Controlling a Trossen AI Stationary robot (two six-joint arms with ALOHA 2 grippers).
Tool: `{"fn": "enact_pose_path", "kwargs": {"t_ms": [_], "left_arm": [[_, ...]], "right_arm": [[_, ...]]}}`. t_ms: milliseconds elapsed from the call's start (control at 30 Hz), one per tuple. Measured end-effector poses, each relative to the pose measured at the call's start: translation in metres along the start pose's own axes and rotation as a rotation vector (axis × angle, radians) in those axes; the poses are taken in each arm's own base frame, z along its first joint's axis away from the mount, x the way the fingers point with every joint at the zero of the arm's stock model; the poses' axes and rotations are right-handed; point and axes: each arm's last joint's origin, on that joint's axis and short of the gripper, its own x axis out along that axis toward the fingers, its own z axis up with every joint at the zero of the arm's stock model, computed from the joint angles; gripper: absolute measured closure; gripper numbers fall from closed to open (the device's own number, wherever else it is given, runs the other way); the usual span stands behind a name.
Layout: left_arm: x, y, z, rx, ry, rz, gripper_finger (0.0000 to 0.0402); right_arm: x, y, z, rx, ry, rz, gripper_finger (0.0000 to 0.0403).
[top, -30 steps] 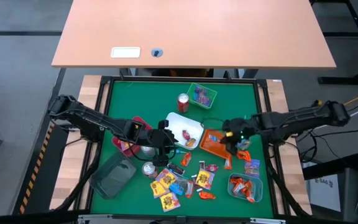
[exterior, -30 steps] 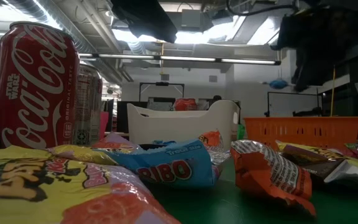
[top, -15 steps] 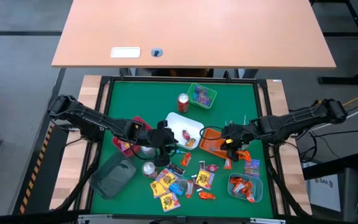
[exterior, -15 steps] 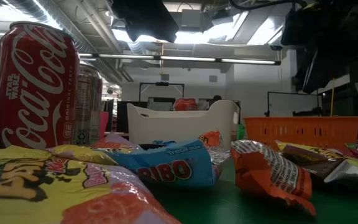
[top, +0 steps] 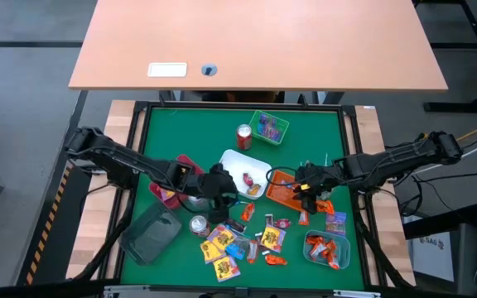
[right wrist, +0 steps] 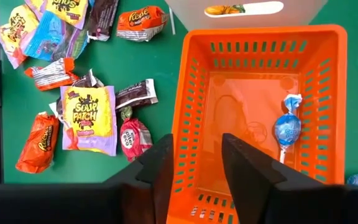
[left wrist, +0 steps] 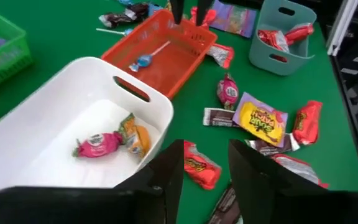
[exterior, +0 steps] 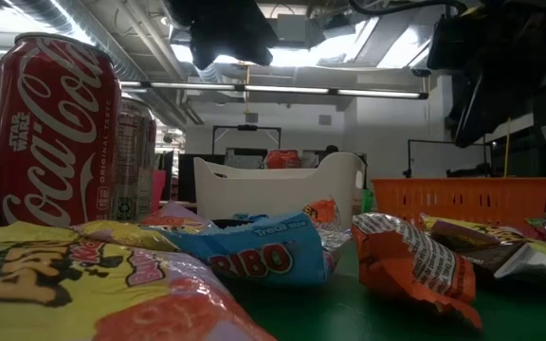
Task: Sort candy
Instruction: Put the orange chocolate into the blue bin
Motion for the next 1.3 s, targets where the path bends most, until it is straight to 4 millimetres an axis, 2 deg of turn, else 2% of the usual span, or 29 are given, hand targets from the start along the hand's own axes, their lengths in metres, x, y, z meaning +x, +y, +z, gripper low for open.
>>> {"fn": "enact_pose_path", "kwargs": {"t_ms": [300, 833, 1300], "left_arm": [[0.034, -0.008, -0.009, -0.063, 0.008, -0.076, 0.0229], [0.095, -0.005, -0.056, -0.046, 0.180, 0.008, 0.0231], [0.124, -0.005, -0.080, -0.041, 0.220, -0.007, 0.0231]], "right_arm": [[0.000, 0.000, 0.000, 0.000, 0.000, -0.001, 0.0267], [0.000, 0.000, 0.000, 0.000, 0.001, -0.001, 0.0267], [0.000, 0.000, 0.000, 0.000, 0.000, 0.000, 0.0267]]}}
